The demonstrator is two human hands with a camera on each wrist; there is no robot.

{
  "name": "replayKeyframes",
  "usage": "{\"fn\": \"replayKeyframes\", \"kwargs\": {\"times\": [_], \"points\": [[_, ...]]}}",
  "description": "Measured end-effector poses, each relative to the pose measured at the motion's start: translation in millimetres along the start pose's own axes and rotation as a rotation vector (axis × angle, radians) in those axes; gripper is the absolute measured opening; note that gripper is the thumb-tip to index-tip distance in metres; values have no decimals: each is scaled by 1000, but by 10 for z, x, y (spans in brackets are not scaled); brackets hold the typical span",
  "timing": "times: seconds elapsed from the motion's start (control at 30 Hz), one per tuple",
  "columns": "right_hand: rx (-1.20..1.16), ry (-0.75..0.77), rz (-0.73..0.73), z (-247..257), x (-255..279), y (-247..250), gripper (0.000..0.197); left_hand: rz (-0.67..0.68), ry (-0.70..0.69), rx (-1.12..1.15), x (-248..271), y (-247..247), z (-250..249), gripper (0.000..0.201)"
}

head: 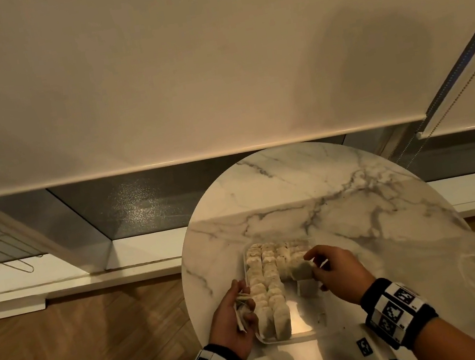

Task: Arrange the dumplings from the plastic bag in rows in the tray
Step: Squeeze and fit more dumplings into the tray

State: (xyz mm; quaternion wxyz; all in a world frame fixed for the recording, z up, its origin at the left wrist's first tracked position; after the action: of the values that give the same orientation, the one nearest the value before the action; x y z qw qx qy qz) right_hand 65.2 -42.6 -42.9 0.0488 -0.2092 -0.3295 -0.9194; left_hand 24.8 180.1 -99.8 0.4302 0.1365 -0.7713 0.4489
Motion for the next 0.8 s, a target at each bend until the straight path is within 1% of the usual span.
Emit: {"fn": "replayKeyframes", "kwargs": {"times": [0.07,0.1,0.17,0.2,0.27,0.33,0.43,0.53,0.6,0.8], "points": [[-21,-9,12,19,15,-11,17,21,5,-49,-29,0,-10,15],[-61,-4,19,43,31,-16,17,25,-9,-115,-65,15,-16,19],[-191,14,63,133,75,-30,17,17,-66,-301,-111,33,-23,37],[-276,20,107,193,107,-42,17,19,-97,-379,-111,18,-22,41],[-447,22,202,314,173,-81,17,52,-141,-475,-87,-59,-11,38],[-536,14,255,382,197,-126,16,118,-132,-516,-44,-169,14,37],[-529,5,227,389,160,-176,14,213,-117,-538,1,-295,24,38],[-489,7,168,372,128,-181,14,255,-128,-570,-3,-336,-12,33],[-485,16,152,376,127,-176,14,251,-128,-571,-20,-327,-37,33],[-475,29,111,380,106,-113,11,179,-142,-520,-68,-270,-140,33]]}}
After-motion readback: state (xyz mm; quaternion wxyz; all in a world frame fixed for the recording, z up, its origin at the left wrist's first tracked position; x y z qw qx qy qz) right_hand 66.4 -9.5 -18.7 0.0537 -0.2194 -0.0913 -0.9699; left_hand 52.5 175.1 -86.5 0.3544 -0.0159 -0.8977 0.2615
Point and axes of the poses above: each hand's wrist, its own x-axis away from the middle knuckle, its own y-axis out of the back of the hand, z = x × y, the point moved 5 cm from there along -x, towards the middle knuckle, and after that the axes turned 3 degrees about -y, right-handed, at the moved point
